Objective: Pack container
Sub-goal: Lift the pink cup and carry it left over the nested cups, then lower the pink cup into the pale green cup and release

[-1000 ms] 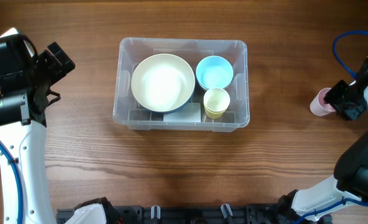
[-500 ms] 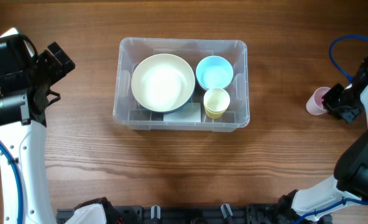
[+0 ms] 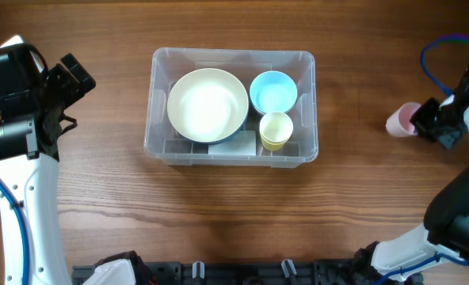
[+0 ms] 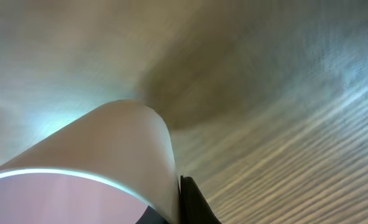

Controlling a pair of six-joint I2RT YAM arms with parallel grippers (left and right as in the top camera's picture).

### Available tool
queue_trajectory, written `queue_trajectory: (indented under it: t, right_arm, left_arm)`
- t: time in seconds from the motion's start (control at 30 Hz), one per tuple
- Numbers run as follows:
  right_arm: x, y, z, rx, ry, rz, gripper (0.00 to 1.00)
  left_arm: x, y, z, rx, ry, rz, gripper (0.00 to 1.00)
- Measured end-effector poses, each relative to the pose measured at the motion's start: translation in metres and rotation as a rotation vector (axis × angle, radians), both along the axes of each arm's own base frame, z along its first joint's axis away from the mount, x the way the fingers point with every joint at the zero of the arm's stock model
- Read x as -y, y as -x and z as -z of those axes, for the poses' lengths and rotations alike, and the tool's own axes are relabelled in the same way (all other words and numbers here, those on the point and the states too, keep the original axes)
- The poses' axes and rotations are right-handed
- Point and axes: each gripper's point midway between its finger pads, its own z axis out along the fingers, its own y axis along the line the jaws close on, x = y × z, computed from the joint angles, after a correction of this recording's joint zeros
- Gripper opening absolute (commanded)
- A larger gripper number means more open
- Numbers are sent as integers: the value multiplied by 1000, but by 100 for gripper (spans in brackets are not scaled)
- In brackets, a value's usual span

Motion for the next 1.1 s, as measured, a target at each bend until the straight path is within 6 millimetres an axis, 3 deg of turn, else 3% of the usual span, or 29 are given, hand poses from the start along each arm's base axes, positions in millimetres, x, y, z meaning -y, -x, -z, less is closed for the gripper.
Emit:
queue_trajectory:
  t: [0.03,0.07,0.17,0.23,0.33,0.43,0.6,0.8,0.93,1.1]
  right_arm:
    - [-1,-1,-3,2,4,-16,4]
    - [-13,-17,-37,72,40,-76,4]
    - [-44,-37,-96,189,101,-212,4]
    - [-80,-52,-148,311,153,-342,4]
    - [-137,-55,-203,451,188,-510,4]
    - [-197,-46,-232,537,192,-672,4]
    - [-260,-32,-221,502,177,-843,4]
    - [-316,-29,-178,388,154,-993,4]
    - [-334,-31,-145,290,144,-1035,4]
    - [-329,-28,-109,147,162,-1015,4]
  left_arm:
    - [0,0,0,0,0,0,100]
    - [0,0,0,0,0,0,100]
    - [0,0,0,0,0,0,100]
    - [0,0,0,0,0,0,100]
    - [0,0,0,0,0,0,100]
    - [0,0,0,0,0,0,100]
    - [0,0,0,0,0,0,100]
    - [0,0,0,0,0,0,100]
    - [0,0,0,0,0,0,100]
    - [0,0,0,0,0,0,100]
